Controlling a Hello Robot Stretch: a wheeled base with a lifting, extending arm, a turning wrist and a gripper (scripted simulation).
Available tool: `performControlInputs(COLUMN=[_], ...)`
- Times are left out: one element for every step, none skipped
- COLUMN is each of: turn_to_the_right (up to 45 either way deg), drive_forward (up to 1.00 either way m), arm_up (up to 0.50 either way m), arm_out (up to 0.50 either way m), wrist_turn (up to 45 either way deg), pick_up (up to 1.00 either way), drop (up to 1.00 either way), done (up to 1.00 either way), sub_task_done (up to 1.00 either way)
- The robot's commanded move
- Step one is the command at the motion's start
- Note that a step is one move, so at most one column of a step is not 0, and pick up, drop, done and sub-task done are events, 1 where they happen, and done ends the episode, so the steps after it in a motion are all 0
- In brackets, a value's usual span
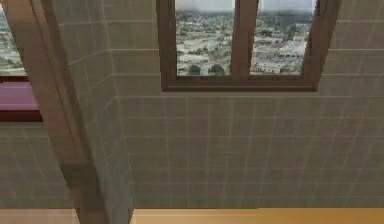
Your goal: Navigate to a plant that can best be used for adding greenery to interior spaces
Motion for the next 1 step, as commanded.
performControlInputs(turn_to_the_right=[-39.0], drive_forward=[0.0], arm_up=[0.0], arm_out=[0.0], wrist_turn=[0.0], pick_up=[0.0], drop=[0.0], done=[0.0], sub_task_done=[0.0])
